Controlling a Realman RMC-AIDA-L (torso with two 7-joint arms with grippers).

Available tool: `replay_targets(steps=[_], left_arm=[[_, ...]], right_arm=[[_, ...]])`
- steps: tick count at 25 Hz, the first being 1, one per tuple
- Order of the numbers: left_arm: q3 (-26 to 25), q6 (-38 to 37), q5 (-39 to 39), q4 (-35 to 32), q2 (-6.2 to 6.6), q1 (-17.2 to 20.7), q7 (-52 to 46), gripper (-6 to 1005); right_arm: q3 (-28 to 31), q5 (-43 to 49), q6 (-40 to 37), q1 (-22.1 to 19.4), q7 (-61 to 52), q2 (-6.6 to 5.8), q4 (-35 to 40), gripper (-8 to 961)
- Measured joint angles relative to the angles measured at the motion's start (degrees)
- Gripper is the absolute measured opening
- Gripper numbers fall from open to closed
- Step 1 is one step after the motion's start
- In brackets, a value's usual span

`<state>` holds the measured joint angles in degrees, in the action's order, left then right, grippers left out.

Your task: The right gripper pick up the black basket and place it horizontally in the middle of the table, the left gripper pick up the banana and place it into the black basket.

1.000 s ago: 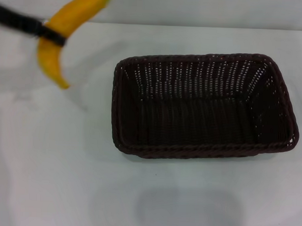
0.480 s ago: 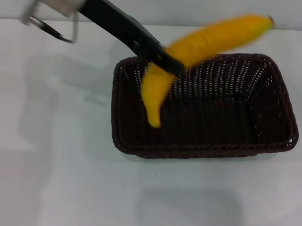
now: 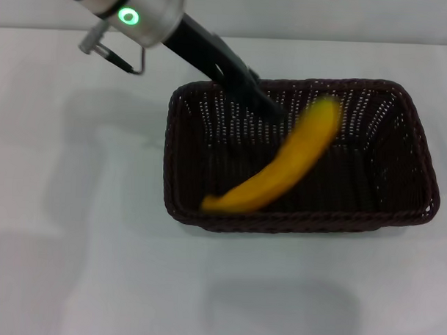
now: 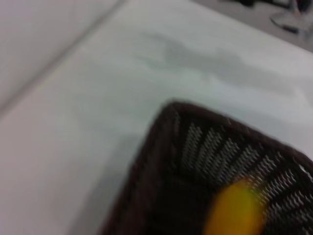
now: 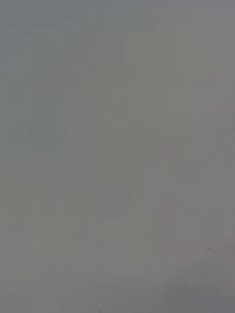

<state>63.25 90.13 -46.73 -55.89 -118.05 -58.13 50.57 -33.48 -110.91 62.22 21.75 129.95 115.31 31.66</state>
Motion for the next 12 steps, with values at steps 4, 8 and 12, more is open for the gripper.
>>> replay_targets(steps=[4,8,12], left_arm=[[-0.2,-4.7,-3.6,-9.0,-0.06,7.9,2.5,835],[-0.2,-11.2,-9.1,-15.2,-0.08,16.8,6.9,872],[-0.3,-19.0,-15.5,-18.7,-0.38,25.5,12.9,872]], right_arm=[[0.0,-0.2,0.8,-0.1,0.0,0.0,-0.3,829],[0.0,-1.3,1.6,-0.3,0.1,0.0,-0.4,829],[0.0,-2.6,3.3,-0.6,0.2,0.0,-0.9,829]])
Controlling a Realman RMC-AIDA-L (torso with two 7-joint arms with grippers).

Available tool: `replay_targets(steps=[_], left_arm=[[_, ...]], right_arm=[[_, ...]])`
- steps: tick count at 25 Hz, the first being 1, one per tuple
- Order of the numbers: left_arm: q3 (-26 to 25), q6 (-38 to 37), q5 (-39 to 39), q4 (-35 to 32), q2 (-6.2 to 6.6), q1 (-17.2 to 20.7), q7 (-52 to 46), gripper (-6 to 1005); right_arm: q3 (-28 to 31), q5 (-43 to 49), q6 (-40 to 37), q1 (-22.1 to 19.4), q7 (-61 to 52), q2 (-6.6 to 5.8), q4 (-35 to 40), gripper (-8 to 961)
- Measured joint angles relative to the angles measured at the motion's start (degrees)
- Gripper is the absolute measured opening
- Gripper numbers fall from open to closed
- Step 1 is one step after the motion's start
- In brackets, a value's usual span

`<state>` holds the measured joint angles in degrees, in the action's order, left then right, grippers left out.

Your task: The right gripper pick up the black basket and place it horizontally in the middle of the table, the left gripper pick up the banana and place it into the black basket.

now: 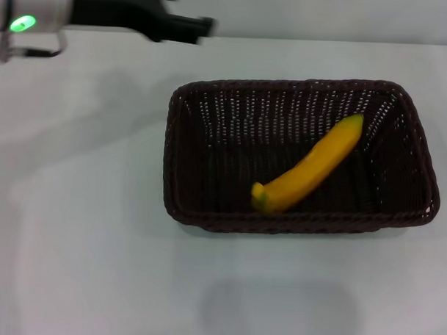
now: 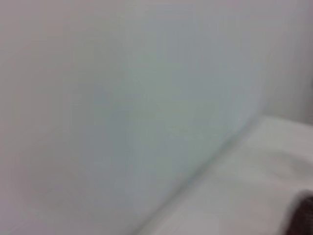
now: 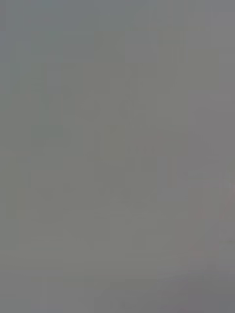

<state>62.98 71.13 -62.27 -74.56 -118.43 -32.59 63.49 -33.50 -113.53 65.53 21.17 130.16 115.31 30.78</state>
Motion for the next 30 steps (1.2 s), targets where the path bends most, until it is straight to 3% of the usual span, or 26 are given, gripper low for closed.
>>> replay_targets(steps=[5,10,16,21,26,30], left_arm=[[-0.1,-12.0,-22.3,2.7,-0.52,13.9,21.9,872],[-0.3,-14.2,-50.1,18.3,-0.55,19.4,50.2,873],[-2.8,-8.7,-73.9,38.2,-0.66,19.6,72.1,873],[-3.8,0.1,-91.8,55.6,-0.72,16.7,88.0,872],[-3.8,6.1,-101.2,63.2,-1.11,16.0,91.0,873],[-3.6,6.6,-102.8,64.8,-1.0,15.9,91.9,872]], right_arm=[[0.0,-5.4,4.6,-0.1,5.5,0.01,-5.1,829],[0.0,-12.9,9.1,-0.1,14.5,0.01,-13.2,829],[0.3,-18.1,12.7,-0.2,19.3,0.05,-20.6,829],[1.5,-18.3,12.7,-0.3,21.1,0.08,-23.6,829],[1.7,-18.3,12.3,-0.6,25.1,0.09,-24.6,829],[2.9,-18.3,11.3,-0.7,25.6,0.09,-24.6,829]])
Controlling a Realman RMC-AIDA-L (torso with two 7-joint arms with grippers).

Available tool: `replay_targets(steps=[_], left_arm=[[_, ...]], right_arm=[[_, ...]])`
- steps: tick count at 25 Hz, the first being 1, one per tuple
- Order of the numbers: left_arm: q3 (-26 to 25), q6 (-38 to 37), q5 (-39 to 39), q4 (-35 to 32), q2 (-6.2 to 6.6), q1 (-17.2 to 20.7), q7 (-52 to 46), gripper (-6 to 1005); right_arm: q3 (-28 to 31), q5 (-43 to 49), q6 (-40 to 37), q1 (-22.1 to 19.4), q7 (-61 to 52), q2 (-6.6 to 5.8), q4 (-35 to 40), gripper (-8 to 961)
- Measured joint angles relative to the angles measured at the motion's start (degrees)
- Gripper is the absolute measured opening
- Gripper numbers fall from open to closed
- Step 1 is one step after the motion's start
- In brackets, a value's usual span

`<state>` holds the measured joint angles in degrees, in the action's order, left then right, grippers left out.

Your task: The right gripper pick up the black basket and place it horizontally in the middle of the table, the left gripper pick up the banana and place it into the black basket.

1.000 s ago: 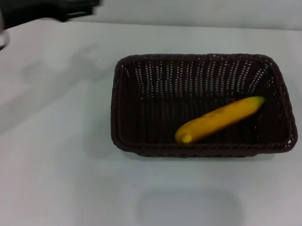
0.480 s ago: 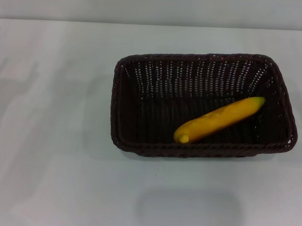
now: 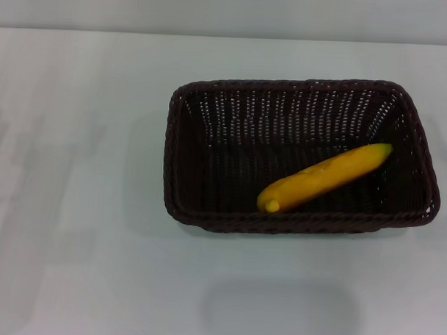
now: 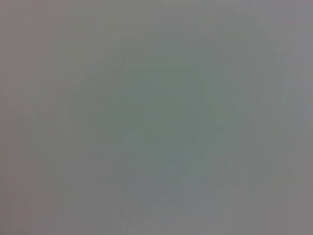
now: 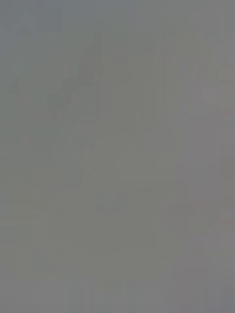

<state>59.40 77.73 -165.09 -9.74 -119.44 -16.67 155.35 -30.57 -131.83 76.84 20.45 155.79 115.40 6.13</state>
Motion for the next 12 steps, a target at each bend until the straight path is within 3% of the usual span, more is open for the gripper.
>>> replay_targets(steps=[12], left_arm=[[0.2,0.3,-0.9,0.2,-0.08,-0.3,2.2,872]], right_arm=[[1.1,0.0,-2.2,-0.1,4.9,-0.23,1.5,829]])
